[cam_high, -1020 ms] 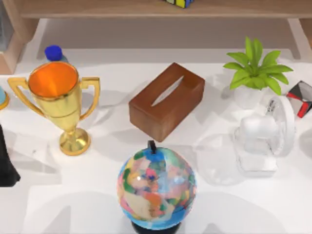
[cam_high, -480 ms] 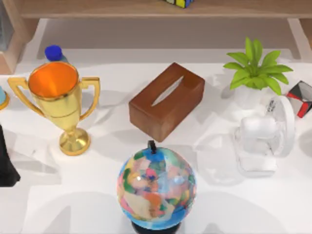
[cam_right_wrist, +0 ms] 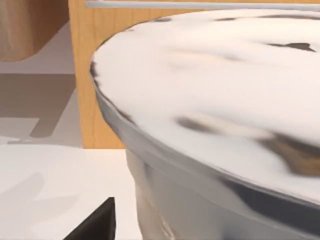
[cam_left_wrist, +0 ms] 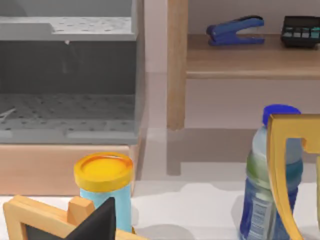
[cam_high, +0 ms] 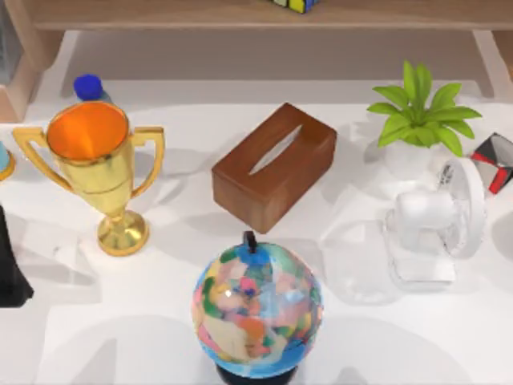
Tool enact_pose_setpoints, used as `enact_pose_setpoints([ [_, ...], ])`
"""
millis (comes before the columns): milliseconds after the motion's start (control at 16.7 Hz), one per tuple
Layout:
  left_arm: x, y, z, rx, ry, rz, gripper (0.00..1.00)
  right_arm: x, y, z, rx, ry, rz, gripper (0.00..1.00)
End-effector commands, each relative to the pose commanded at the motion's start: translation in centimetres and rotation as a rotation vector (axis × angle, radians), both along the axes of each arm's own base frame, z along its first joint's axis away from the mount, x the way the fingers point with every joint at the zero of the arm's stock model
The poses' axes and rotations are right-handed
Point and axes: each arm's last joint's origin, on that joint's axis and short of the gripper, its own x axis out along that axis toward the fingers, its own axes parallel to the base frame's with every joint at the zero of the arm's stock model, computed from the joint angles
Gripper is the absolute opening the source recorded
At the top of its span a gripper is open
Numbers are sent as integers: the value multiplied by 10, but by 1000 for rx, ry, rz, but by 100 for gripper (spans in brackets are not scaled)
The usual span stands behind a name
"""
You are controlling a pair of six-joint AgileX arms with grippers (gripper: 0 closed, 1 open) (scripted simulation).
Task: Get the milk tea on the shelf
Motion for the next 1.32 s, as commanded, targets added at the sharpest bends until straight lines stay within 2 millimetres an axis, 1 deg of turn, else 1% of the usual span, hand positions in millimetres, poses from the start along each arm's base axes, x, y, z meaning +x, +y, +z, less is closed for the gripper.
enact_pose_setpoints([
  [120,0,0,0,0,0,0,100,0,0,0,0,0,0,100],
  [900,0,0,0,0,0,0,100,0,0,0,0,0,0,2],
  [960,0,0,0,0,0,0,100,0,0,0,0,0,0,0],
  [1320,0,0,0,0,0,0,100,0,0,0,0,0,0,0],
])
